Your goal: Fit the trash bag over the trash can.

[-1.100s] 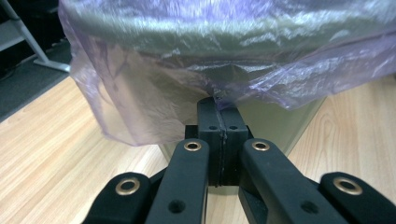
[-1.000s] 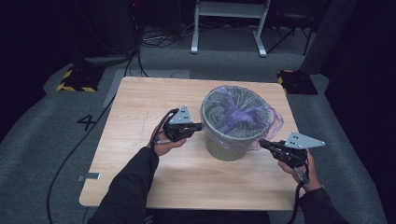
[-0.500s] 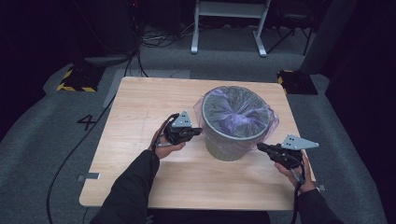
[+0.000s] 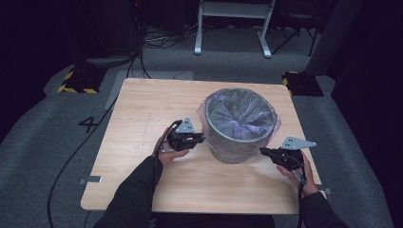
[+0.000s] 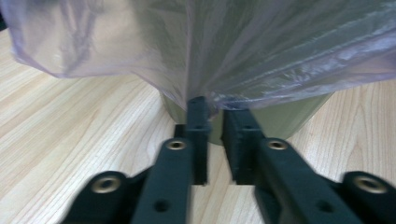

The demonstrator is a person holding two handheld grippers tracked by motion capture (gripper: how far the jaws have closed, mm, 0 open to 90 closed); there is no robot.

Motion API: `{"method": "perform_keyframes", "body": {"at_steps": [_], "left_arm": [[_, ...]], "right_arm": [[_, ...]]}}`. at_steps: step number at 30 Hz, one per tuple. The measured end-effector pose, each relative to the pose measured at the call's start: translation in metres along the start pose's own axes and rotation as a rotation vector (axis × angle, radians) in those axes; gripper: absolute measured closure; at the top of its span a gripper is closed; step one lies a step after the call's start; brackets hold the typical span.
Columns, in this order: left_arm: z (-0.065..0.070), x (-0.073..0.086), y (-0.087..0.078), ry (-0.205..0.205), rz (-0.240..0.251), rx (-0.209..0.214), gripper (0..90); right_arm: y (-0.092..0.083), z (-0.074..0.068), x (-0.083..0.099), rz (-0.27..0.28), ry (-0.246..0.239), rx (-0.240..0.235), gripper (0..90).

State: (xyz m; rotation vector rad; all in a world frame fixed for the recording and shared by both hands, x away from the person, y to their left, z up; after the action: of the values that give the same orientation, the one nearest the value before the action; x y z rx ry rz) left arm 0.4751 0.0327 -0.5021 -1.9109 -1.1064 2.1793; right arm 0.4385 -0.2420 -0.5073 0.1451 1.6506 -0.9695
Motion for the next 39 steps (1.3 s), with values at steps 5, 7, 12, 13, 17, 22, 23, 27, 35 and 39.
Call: {"method": "perform_keyframes", "body": {"at_steps": [5,7,12,13,17,22,23,27,35,39], "left_arm": [[0.003,0.004,-0.012,0.002,-0.007,-0.009,54.3],[0.007,0.007,-0.016,0.002,-0.041,-0.022,41.4],[0.017,0.013,-0.035,0.002,-0.027,-0.052,24.5],[0.018,0.016,-0.037,-0.003,-0.029,-0.051,22.3],[0.02,0.035,-0.043,-0.023,-0.081,-0.083,17.8],[0.019,0.053,-0.043,-0.063,-0.129,-0.127,16.1],[0.019,0.055,-0.044,-0.067,-0.133,-0.13,15.8],[0.023,0.068,-0.044,-0.069,-0.17,-0.121,15.9],[0.032,0.09,-0.049,-0.06,-0.201,-0.126,16.2],[0.035,0.099,-0.054,-0.063,-0.214,-0.13,16.0]], "right_arm": [[-0.002,0.007,0.003,0.001,0.02,0.019,90.0],[-0.004,0.008,0.003,0.002,0.015,0.028,90.0],[-0.009,0.009,0.002,0.012,0.023,0.035,89.1],[-0.011,0.009,0.002,0.016,0.022,0.032,85.3],[-0.016,0.009,0.002,0.022,0.019,0.024,77.5],[-0.018,0.01,0.006,0.018,0.04,0.033,54.9],[-0.019,0.011,0.007,0.017,0.043,0.035,51.2],[-0.023,0.011,0.008,0.012,0.041,0.039,36.3],[-0.033,0.014,0.013,0.023,0.075,0.085,25.5],[-0.042,0.016,0.012,0.033,0.076,0.095,21.3]]}}
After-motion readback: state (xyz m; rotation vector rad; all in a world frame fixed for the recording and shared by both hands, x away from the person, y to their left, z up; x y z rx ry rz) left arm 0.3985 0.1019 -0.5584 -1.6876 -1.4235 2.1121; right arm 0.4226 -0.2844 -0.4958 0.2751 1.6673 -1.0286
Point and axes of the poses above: each handheld gripper's, and its own axes: y roughly forward along the jaws, x roughly out of its underside, z roughly to its right, the point moved 9 cm from there along y, roughly forward along the jaws, and after that the axes turned 1 degree about z, right-handed, at the moved point
